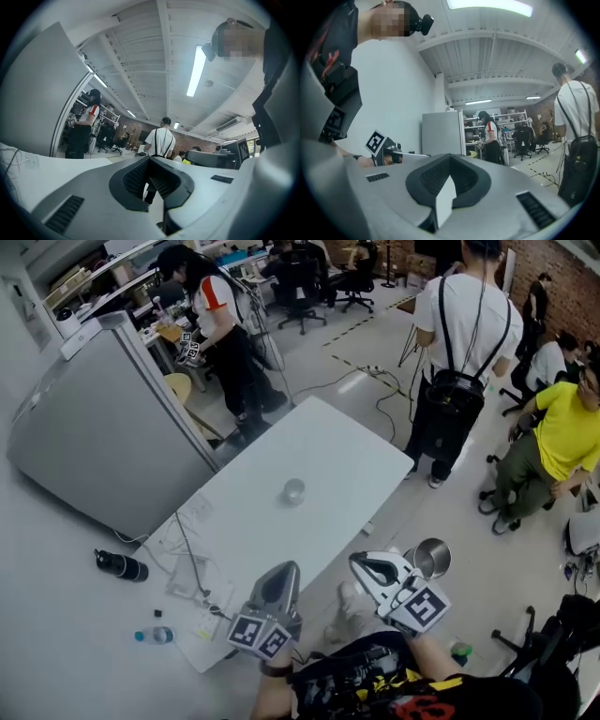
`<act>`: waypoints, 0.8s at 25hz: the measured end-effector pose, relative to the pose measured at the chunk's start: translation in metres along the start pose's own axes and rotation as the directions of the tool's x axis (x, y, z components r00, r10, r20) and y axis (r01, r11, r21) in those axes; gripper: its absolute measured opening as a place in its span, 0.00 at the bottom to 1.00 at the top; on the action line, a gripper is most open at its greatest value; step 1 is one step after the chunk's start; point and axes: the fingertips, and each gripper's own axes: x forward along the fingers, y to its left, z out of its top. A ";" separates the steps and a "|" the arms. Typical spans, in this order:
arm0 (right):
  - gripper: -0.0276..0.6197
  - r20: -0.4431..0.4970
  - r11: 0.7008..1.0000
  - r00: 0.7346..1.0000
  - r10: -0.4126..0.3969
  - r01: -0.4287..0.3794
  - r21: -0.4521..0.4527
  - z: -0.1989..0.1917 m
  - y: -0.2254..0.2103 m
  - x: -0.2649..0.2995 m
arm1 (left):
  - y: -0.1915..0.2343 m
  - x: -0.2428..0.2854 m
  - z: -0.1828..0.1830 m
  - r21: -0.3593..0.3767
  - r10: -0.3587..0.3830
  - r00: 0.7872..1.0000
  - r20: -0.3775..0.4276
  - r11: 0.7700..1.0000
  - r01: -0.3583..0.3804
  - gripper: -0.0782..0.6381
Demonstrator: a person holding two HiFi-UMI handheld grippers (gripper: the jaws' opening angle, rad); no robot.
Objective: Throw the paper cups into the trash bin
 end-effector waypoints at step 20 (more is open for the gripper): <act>0.04 0.107 0.973 0.967 0.233 -0.232 -0.016 0.041 -0.117 0.134 | 0.084 0.120 0.064 0.111 0.181 0.982 0.056 0.976 -0.186 0.11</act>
